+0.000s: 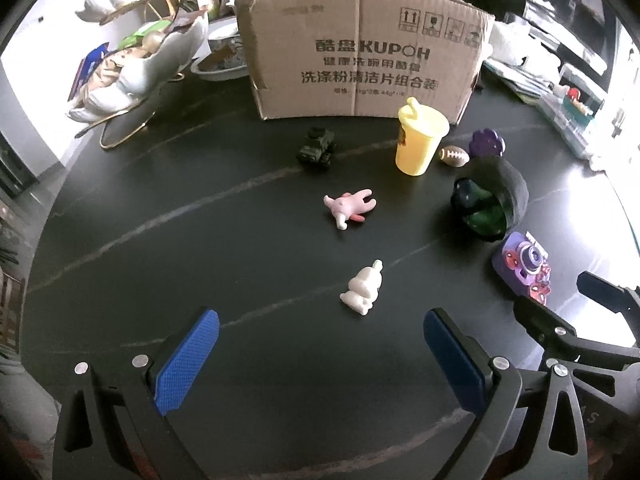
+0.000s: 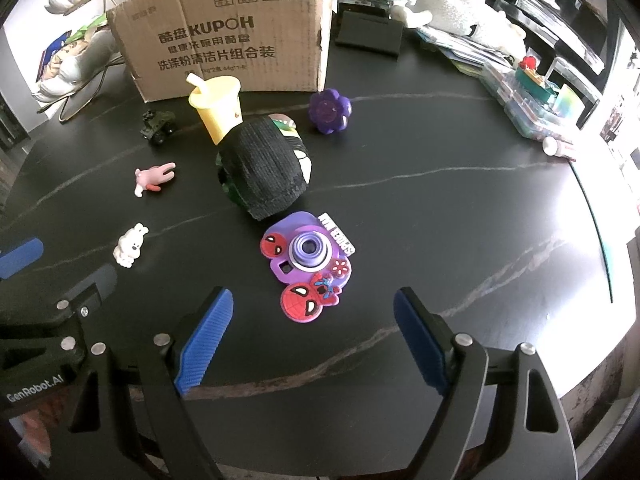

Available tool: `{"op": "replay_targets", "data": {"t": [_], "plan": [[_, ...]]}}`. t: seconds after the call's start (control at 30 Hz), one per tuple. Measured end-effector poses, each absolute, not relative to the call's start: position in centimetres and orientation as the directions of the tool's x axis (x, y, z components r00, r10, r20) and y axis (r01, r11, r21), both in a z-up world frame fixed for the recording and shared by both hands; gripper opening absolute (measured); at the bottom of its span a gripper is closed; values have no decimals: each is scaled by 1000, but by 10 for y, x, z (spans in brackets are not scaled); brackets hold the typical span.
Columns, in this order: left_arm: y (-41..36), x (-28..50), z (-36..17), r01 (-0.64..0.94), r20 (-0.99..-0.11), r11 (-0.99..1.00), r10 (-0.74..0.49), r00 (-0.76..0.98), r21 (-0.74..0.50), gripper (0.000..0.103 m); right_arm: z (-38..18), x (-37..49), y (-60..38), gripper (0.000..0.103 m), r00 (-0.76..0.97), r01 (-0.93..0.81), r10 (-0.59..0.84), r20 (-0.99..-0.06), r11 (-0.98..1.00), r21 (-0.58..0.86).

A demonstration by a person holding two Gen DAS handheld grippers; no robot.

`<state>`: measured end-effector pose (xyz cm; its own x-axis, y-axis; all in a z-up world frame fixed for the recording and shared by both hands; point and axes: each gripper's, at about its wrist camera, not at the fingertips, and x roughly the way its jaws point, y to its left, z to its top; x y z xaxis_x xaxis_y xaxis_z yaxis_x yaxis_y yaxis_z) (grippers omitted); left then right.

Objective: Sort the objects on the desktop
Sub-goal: 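Move the left tool to the white bunny while the right tool approaches the purple Spider-Man toy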

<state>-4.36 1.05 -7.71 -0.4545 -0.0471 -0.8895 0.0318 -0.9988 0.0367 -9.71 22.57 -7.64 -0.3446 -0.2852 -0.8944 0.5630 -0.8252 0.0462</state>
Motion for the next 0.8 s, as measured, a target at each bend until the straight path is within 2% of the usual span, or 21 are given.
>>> {"op": "replay_targets", "data": {"t": [0.5,0.6,0.67,0.73,0.8], "plan": [[12,-55,-89,7,-894,-999,-40,-445,41,98,-87,-108,220,81,-342,576,-270,-900,-817,27],[14,-57,-91,1,-895,-999,-33,-444,37,95,-88,-110,219,80,-342,578,-269,-901,-816,24],[16,-58,-94,0,-897,-999,-36,-440,40,89,-89,-111,218,80,-342,578,-268,-901,-816,23],[17,-60,-97,-5,-900,-999,-37,-434,44,79,-90,-112,217,79,-339,579,-267,-902,-815,24],[18,-61,-99,-6,-906,-999,-38,-421,45,76,-91,-113,217,79,-337,581,-267,-903,-813,23]]}}
